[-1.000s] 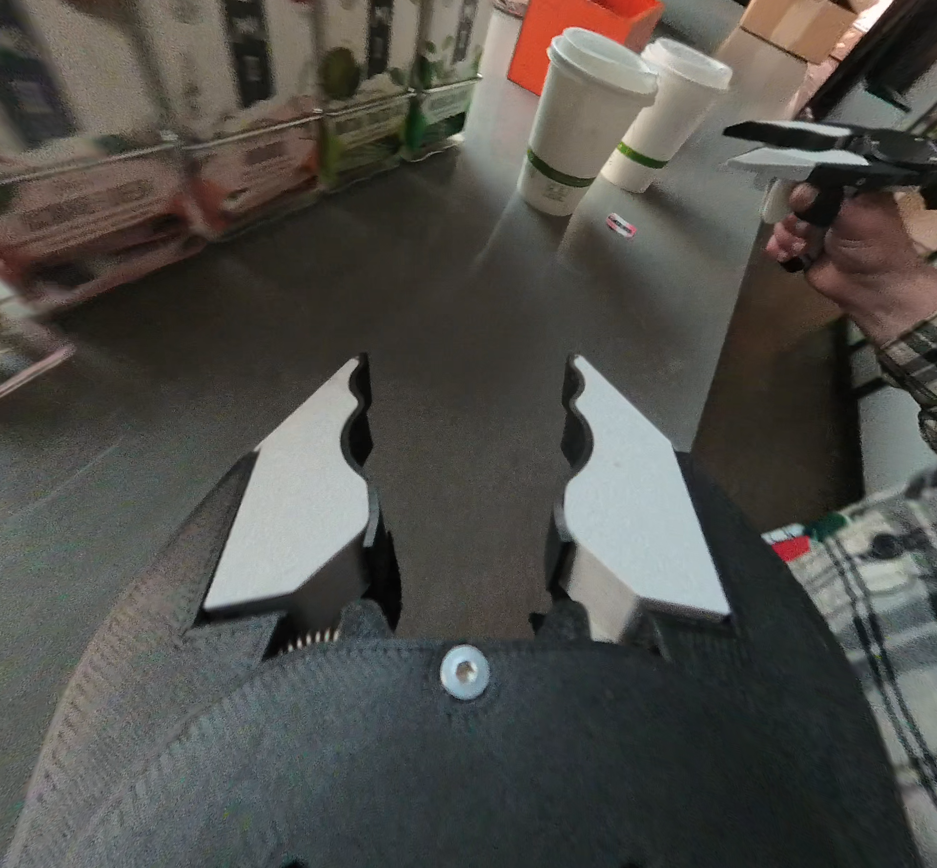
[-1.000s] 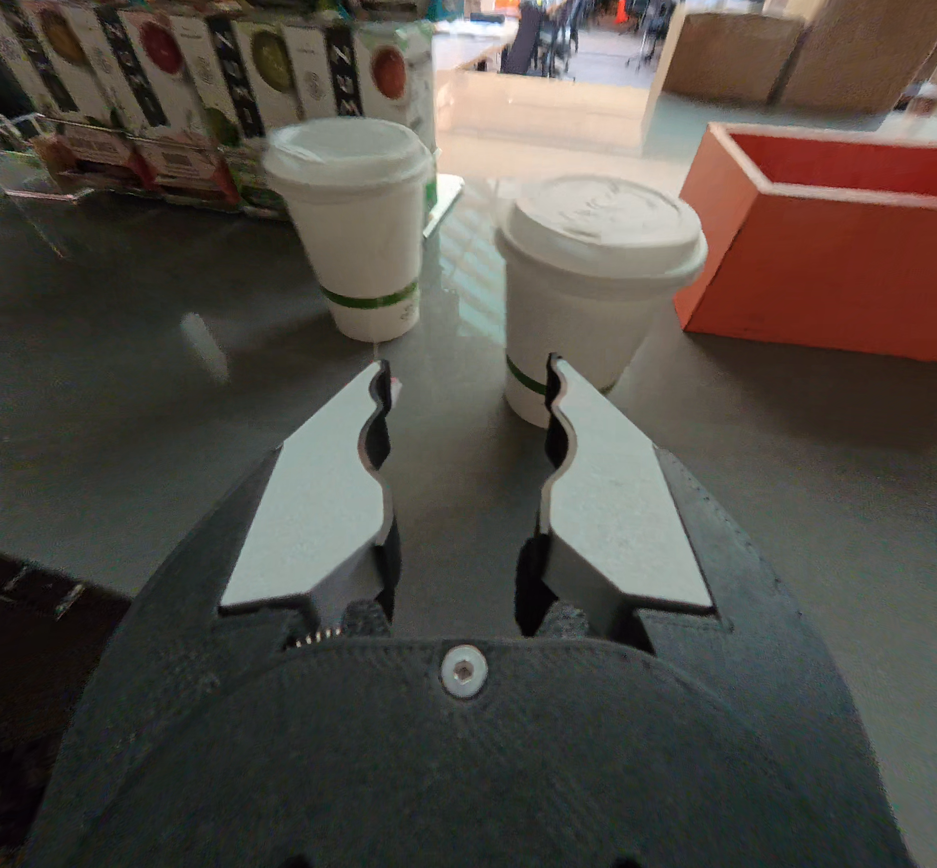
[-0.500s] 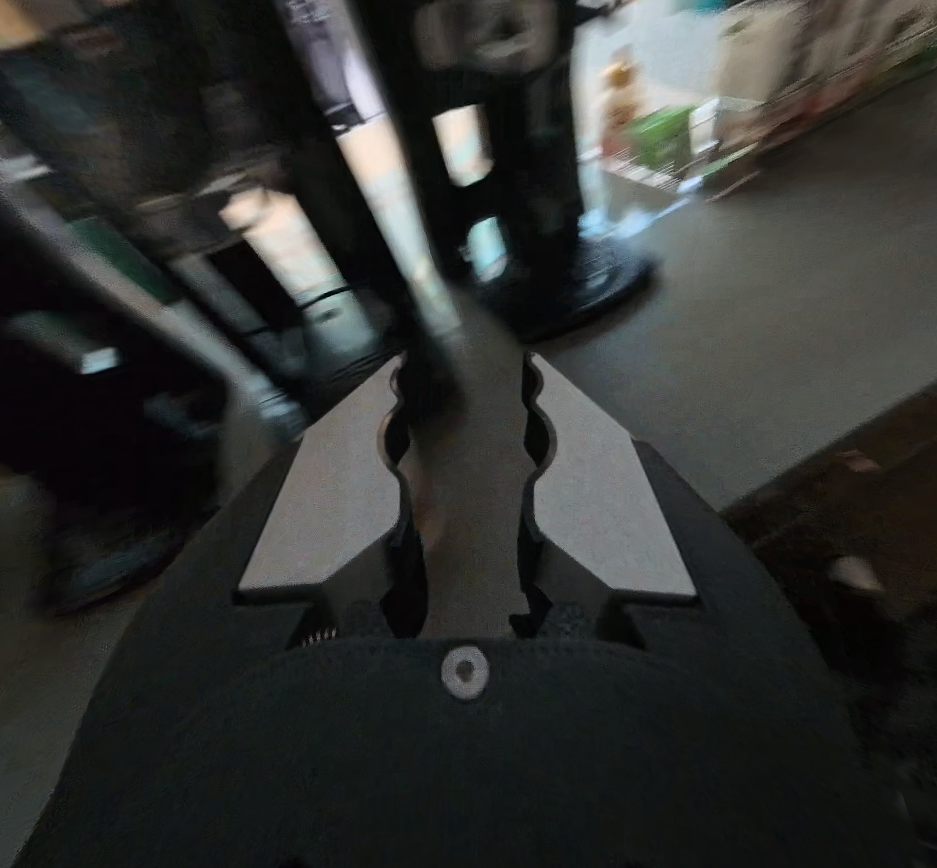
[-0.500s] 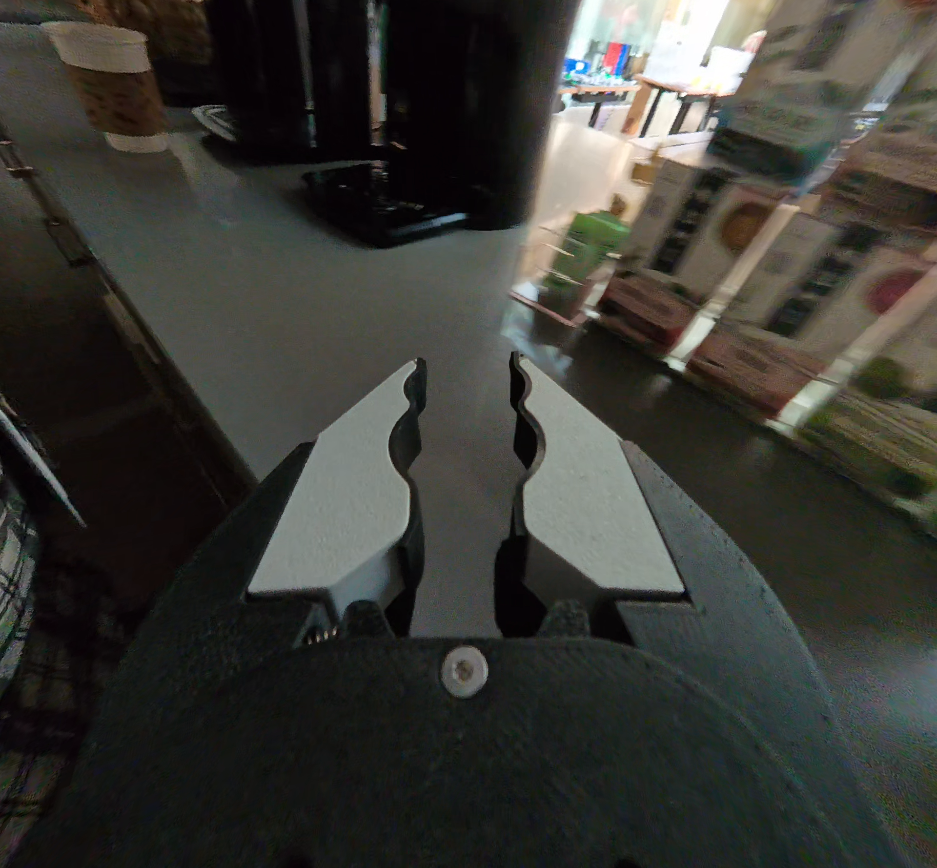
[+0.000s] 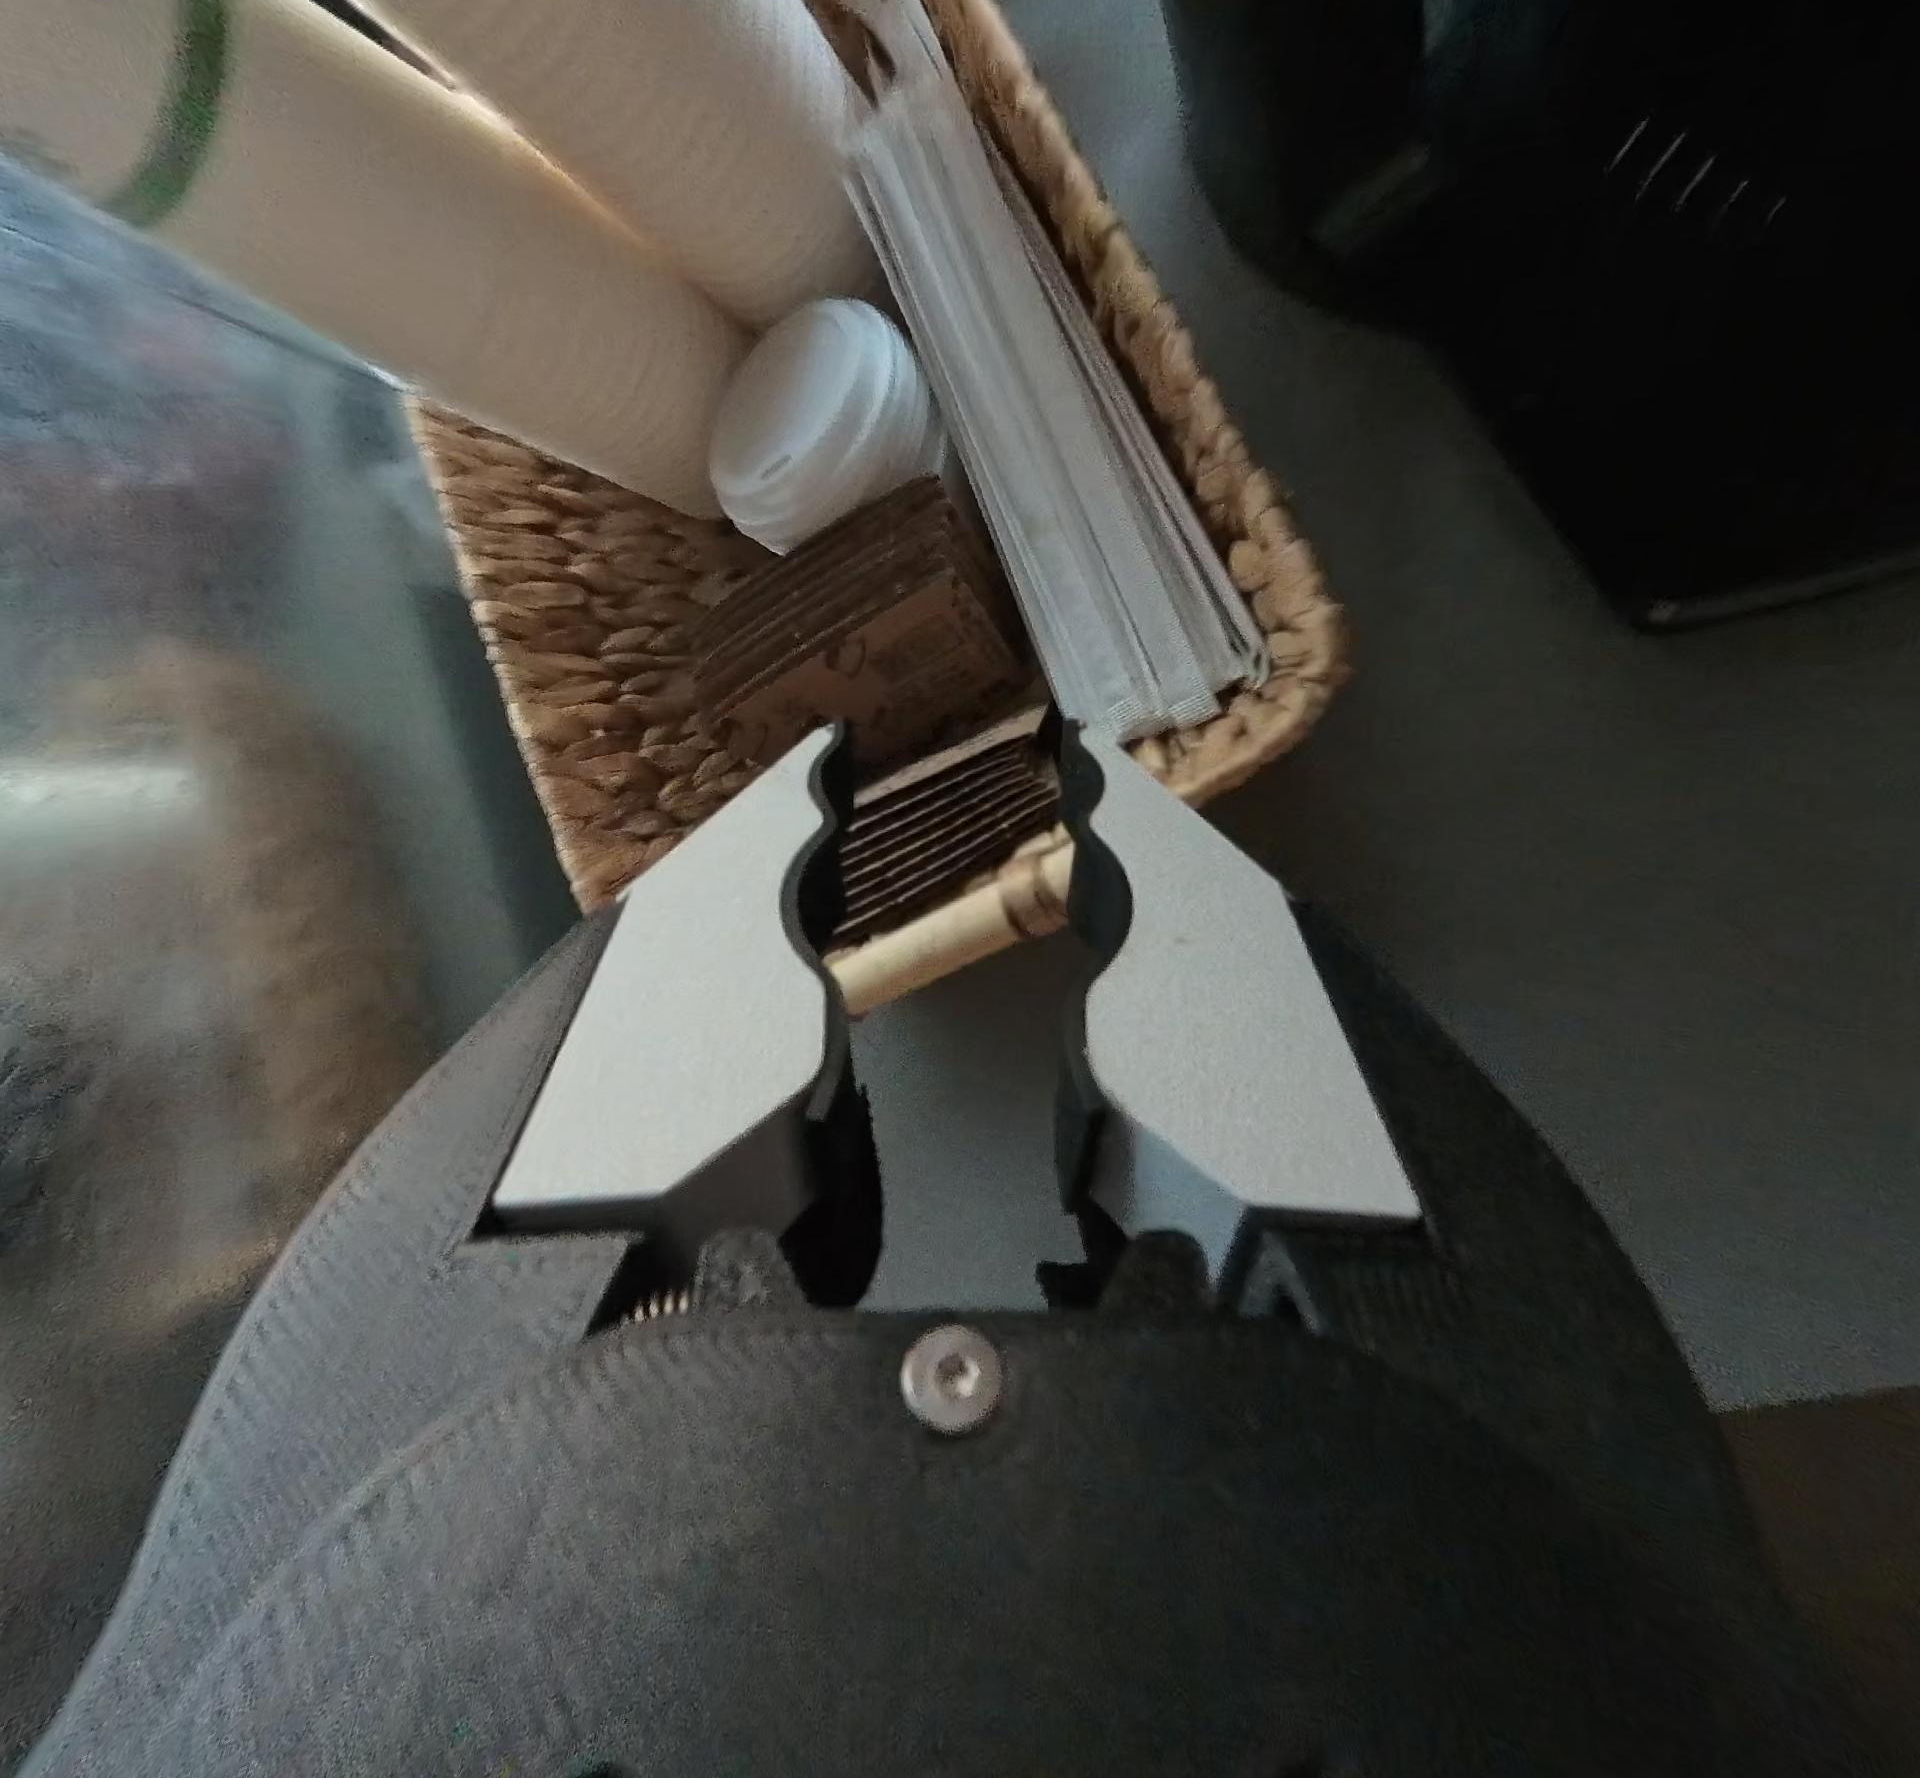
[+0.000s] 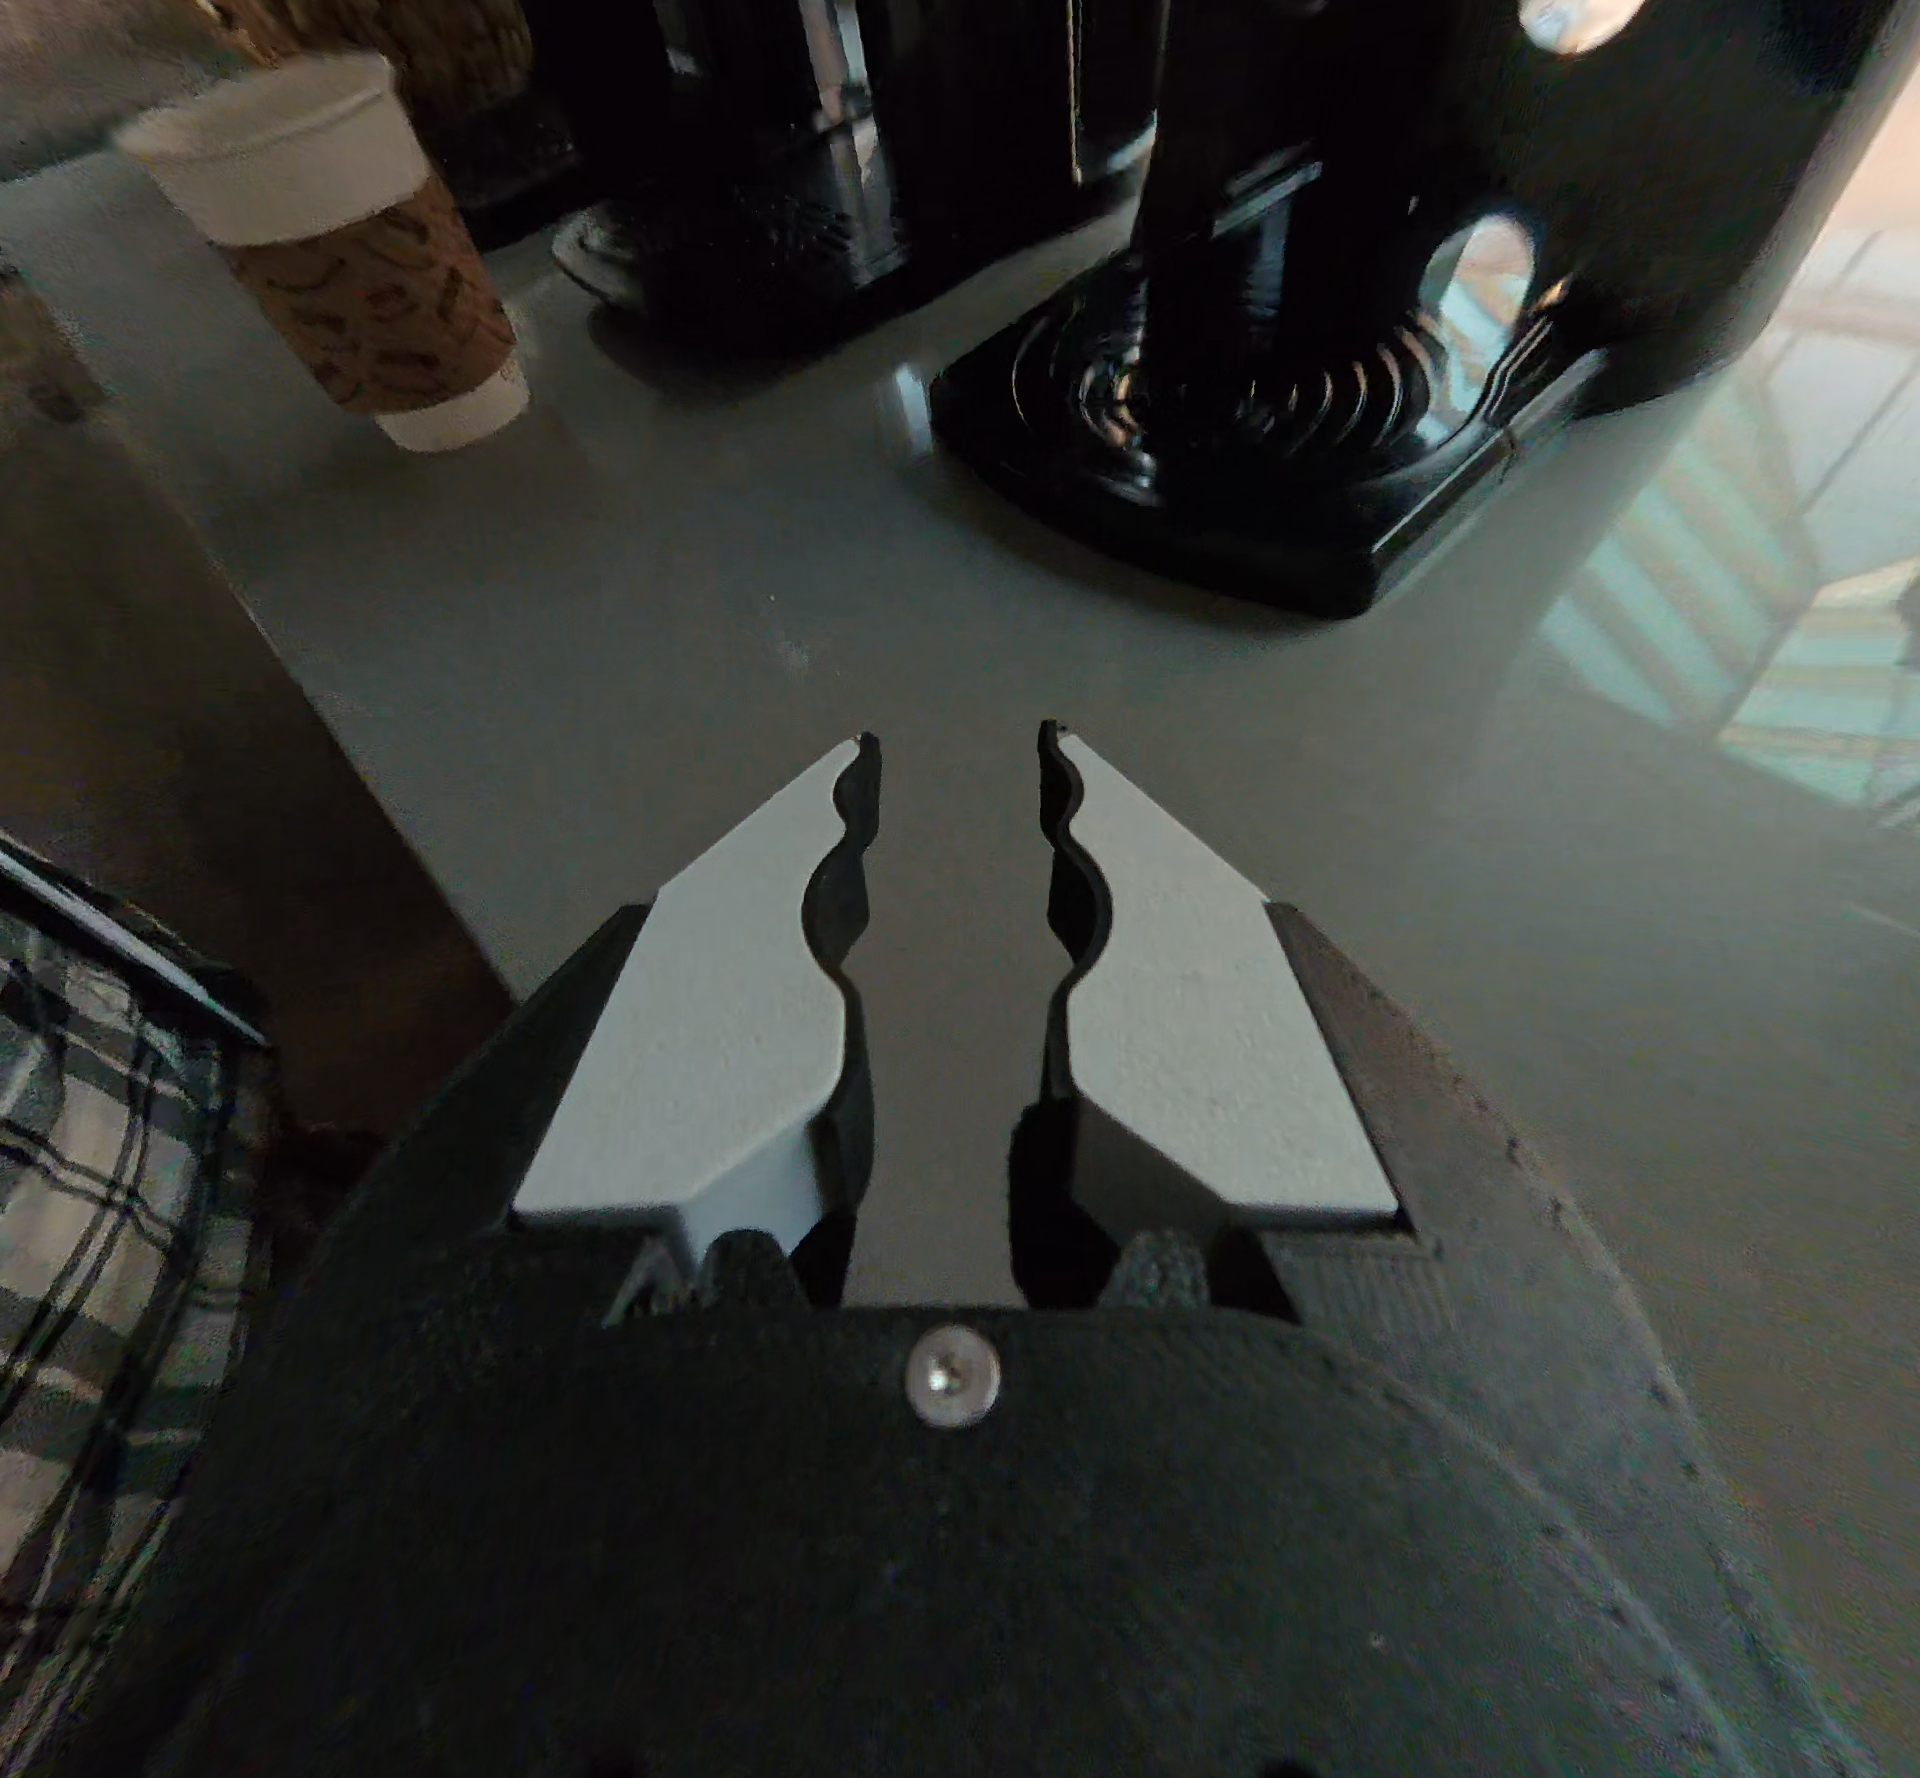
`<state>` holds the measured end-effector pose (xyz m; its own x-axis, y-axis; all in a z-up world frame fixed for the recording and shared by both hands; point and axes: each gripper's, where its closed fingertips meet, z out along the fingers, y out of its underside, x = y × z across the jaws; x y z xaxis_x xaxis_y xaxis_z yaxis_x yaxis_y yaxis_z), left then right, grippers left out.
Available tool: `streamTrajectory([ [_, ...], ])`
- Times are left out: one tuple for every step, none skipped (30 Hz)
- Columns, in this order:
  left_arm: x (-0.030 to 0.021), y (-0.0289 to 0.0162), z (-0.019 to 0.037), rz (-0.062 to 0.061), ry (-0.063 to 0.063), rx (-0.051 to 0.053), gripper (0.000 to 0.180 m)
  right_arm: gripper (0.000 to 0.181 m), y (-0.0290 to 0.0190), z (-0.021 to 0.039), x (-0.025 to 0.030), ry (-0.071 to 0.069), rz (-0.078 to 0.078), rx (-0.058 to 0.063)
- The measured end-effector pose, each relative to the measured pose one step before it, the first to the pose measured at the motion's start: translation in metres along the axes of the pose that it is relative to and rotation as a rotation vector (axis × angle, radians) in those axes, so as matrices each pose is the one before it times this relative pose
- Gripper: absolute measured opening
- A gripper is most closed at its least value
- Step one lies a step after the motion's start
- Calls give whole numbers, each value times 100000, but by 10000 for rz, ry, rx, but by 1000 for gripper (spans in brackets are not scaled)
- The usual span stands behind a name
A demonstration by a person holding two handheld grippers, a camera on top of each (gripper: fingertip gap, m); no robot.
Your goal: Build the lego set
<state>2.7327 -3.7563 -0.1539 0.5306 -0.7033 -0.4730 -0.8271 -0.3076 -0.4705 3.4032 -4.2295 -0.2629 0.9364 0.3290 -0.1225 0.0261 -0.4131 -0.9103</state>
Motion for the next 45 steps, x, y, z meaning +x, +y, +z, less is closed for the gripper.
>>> streamTrajectory([
  [-429, 371, 1333, 84, 429, -521, 38, 30, 220, 664, 51, 60, -17, -346],
  [-206, 152, 1305, 162, 447, -369, 40, 29, -87, 399, 123, 100, -70, -90],
  [-55, -19, 1238, 84, 477, -225, 39, 28, -217, 363, 92, 57, 11, 14],
  [175, 124, 1237, -97, 605, -329, 40, 28, -77, 292, 59, -17, 125, -39],
  [278, 266, 1259, -80, 571, -451, 44, 29, 113, 270, 118, 38, 134, -128],
  [-37, 435, 1179, 132, 234, -541, 46, 29, 92, 106, 277, 205, 34, -79],
  [-17, 485, 1084, 168, 180, -547, 45, 28, -68, -26, 208, 211, 6, 56],
  [313, 185, 754, 21, 390, -415, 41, 27, -76, -42, 94, 123, 59, 66],
  [-298, -525, 191, -56, -26, 52, 47, 27, 9, -26, 80, 91, 81, 13],
  [-94, -112, 182, 130, -10, -129, 45, 27, 38, -36, 86, 102, 37, -4],
  [285, 379, 435, 94, 239, -408, 44, 27, 18, -45, 48, 80, 2, -9],
  [279, 247, 387, -46, 293, -368, 38, 26, 54, 8, 29, 58, -7, -17],
  [-97, 70, 217, 72, 47, -289, 40, 26, -4, 89, 121, 56, 7, -25],
  [-33, 244, 255, 185, 48, -425, 40, 26, 1, -9, 58, 65, 0, -4],
  [68, 352, 328, 120, 124, -527, 39, 25, -32, -33, 89, 86, -16, 30],
  [-62, 248, 305, 145, 33, -474, 39, 25, -49, -32, 91, 87, -21, 46],
  [100, 262, 306, 165, 92, -442, 37, 24, -27, -32, 65, 65, -7, 23],
  [444, 319, 333, 85, 315, -460, 32, 24, -2, -14, 48, 37, 3, -1],
  [-116, 174, 228, 72, -33, -359, 36, 24, 11, -8, 10, 20, -5, -5],
  [-258, 94, 80, 28, -90, -258, 36, 24, -4, -20, 4, 23, -11, 6],
  [11, -66, -2, 17, 82, -80, 27, 24, -8, -34, -1, 35, -16, 19],
  [133, -83, 8, 23, 159, -23, 20, 24, -43, -30, 19, 38, -22, 28],
  [-80, 44, -6, -2, 38, -63, 20, 23, -31, 25, 88, 31, -17, 25],
  [-99, -61, -57, -24, 32, 30, 18, 23, -26, -29, 17, 21, -9, 19],
  [22, -129, -102, -45, 118, 112, 14, 23, -11, -34, 19, 24, -6, 18],
  [-191, -109, -218, -98, -2, 121, 12, 22, -9, -38, -10, 15, -13, 19],
  [-236, -56, -246, -114, -27, 98, 9, 22, -16, -50, -9, 18, -12, 21],
  [-200, -126, -190, -98, -11, 130, 8, 22, -11, -1, 14, 10, -1, 11],
  [-166, -230, -182, -62, -15, 185, 6, 22, 13, -4, -8, -4, 1, 0],
  [-108, -177, -134, -36, -9, 153, 4, 22, -2, -2, -22, -3, -6, 5],
  [-137, 94, -75, -7, -52, -7, 3, 21, -12, -5, 3, 6, -11, 15],
  [-475, -52, -200, -34, -265, 105, 1, 21, -27, -7, 11, 13, -10, 19],
  [-366, -188, -354, -66, -228, 229, 0, 20, -31, 49, 35, 10, -6, 16],
  [-146, -86, -455, -17, -134, 204, 0, 20, -28, -42, -22, 3, -5, 16],
  [-394, -138, -622, -19, -307, 288, 0, 19, -24, -29, -14, 5, -9, 17],
  [-281, -257, -776, -102, -226, 426, 0, 19, -32, -13, -13, -6, -14, 16],
  [-212, -339, -935, -117, -202, 521, 0, 18, -48, -40, -48, -10, -10, 24],
  [-433, -231, -1070, -87, -381, 470, 0, 18, -71, -11, -4, 0, -5, 41],
  [-380, -218, -1137, -122, -335, 504, 0, 19, -36, -19, -35, -12, -17, 44],
  [-293, -406, -1218, -150, -266, 652, 0, 19, -38, -25, -59, -20, -25, 29],
  [-236, -465, -1271, -229, -195, 710, 0, 19, -21, -8, -14, -10, -21, 24],
  [-142, -460, -1281, -205, -169, 693, 0, 19, -12, 4, -14, -7, -26, 20],
  [-160, -488, -1329, -232, -186, 708, 0, 19, -14, -42, -70, -6, -46, 26],
  [-114, -586, -1362, -276, -120, 781, 0, 19, -52, -45, -58, 12, -60, 42],
  [-172, -621, -1386, -293, -141, 800, 0, 19, -75, -39, -57, 16, -68, 61],
])
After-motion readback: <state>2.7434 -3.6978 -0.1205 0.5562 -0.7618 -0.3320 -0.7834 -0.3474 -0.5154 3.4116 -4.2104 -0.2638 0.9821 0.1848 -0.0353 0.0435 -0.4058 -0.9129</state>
